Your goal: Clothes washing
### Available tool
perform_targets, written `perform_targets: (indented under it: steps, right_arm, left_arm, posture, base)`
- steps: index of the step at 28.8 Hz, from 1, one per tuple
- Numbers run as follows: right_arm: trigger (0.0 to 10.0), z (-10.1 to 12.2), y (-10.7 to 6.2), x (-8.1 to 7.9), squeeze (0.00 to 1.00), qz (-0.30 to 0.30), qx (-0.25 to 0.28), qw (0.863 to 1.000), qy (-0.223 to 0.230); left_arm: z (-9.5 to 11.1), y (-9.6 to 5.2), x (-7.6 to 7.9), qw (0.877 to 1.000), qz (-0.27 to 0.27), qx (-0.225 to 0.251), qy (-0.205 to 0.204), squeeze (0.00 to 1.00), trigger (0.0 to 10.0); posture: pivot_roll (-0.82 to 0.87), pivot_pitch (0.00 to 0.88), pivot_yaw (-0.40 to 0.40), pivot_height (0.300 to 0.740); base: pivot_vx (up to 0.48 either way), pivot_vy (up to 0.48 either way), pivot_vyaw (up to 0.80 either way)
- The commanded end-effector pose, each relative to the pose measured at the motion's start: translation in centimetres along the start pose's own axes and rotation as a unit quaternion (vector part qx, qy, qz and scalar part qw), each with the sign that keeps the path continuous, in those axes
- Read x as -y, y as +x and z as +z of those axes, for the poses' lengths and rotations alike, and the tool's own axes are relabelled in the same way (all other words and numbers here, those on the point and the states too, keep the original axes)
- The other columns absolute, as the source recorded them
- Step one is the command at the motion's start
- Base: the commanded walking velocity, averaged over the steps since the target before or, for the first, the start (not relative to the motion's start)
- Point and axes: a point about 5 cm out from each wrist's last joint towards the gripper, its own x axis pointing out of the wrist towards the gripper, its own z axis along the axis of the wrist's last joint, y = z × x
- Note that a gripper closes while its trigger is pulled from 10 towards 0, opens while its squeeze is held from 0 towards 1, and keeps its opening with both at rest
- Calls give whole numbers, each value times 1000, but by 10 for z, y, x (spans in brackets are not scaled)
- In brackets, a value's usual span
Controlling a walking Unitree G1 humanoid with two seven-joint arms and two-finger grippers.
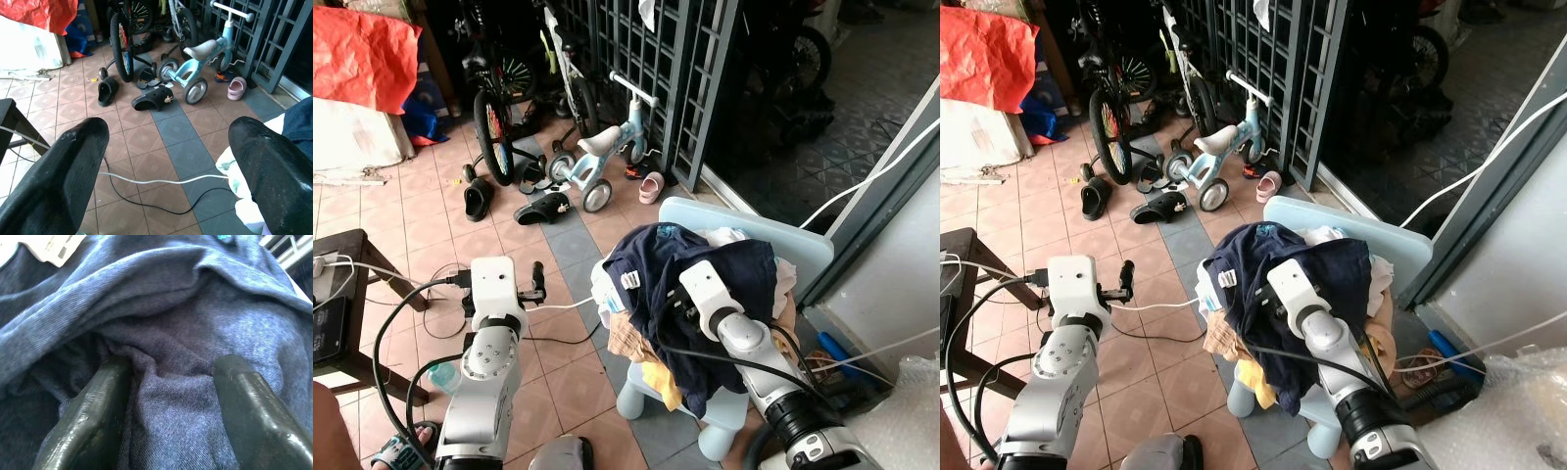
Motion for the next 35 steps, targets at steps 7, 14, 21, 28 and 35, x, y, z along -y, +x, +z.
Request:
perform_targets:
  steps: [7, 14, 21, 28, 35]
  right_arm:
    - [0, -19, -2, -9, 0, 57, -43, 997, -21]
    - [0, -21, 0, -11, 0, 73, -48, 996, 7]
    - [0, -22, 0, -10, 0, 74, -46, 996, 30]
    - [0, -21, 0, -5, 0, 52, -38, 996, 56]
    - [0, -19, -3, 8, 0, 4, -16, 995, 99]
  left_arm:
    - [1, 2, 3, 1000, -1, 1, 4, 0, 10000]
    - [1, 3, 5, 1000, -2, 0, 5, 0, 10000]
    - [0, 4, 6, 1000, -4, -3, 5, 0, 10000]
    - [-1, 4, 6, 1000, -7, -4, 5, 0, 10000]
    - [0, 8, 13, 1000, -28, -3, 9, 0, 10000]
  posture:
    - [1, 0, 6, 740]
    - [-3, 0, -1, 740]
    - [-5, 0, 0, 740]
    - [-8, 0, 8, 740]
    - [-33, 0, 32, 740]
  base:
    - [0, 0, 0]
    - [0, 0, 0]
    - [0, 0, 0]
    - [0, 0, 0]
    - [0, 0, 0]
